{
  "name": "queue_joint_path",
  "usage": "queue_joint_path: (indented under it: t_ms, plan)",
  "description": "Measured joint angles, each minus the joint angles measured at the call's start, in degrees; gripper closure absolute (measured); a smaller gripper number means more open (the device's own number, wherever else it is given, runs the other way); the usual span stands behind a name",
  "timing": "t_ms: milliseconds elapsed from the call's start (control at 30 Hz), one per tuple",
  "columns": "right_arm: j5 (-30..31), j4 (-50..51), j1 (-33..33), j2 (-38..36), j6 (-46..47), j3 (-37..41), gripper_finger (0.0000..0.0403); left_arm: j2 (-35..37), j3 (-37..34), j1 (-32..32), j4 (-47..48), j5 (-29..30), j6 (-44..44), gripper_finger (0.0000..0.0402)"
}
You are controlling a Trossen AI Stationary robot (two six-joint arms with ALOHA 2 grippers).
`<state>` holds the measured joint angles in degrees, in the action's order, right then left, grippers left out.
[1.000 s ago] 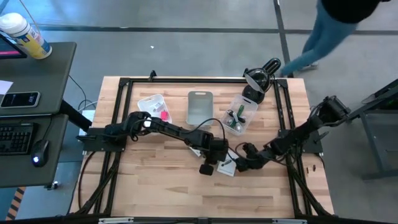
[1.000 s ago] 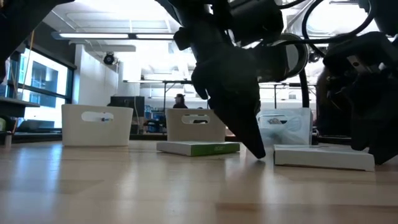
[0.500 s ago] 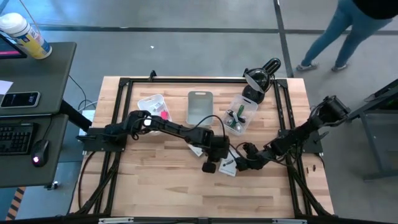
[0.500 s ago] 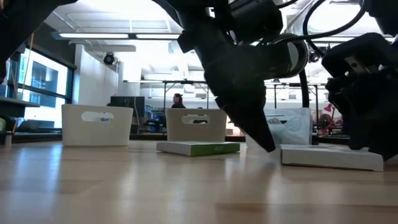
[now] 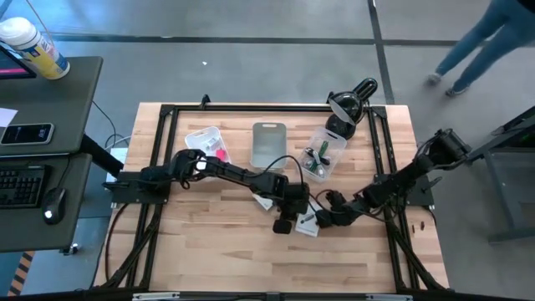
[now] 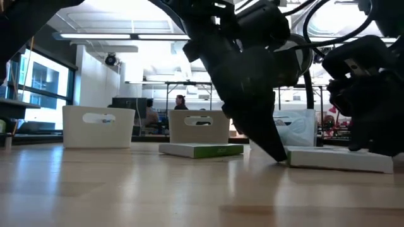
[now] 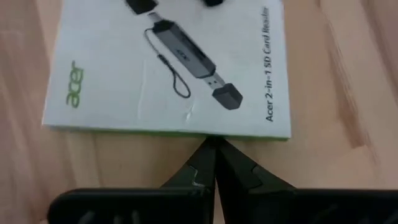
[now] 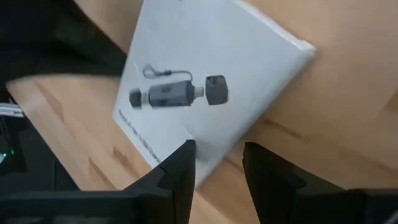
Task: Pick and place items into bin
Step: Put the bottom white card reader box into the gray bin
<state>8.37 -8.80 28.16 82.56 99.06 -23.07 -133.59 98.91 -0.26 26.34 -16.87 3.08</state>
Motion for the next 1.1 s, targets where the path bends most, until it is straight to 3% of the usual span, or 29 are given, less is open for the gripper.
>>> queue_joint_path:
  t_ms: [700, 900, 1100]
  plan:
    - [5.2, -5.4, -0.8, 0.2, -4.6, 0.4, 0.0274, -0.9, -0.2, -0.9, -4.9, 0.0, -4.0, 0.0402]
    - [4.4, -6.7, 0.2, 0.2, -5.6, 0.4, 0.0274, -0.9, -0.2, -0.9, -4.8, -0.1, -3.4, 0.0402]
    - [-0.4, -10.9, 4.1, -0.3, -5.4, 0.3, 0.0275, -0.9, -0.2, -0.9, -4.1, 0.6, -2.7, 0.0402]
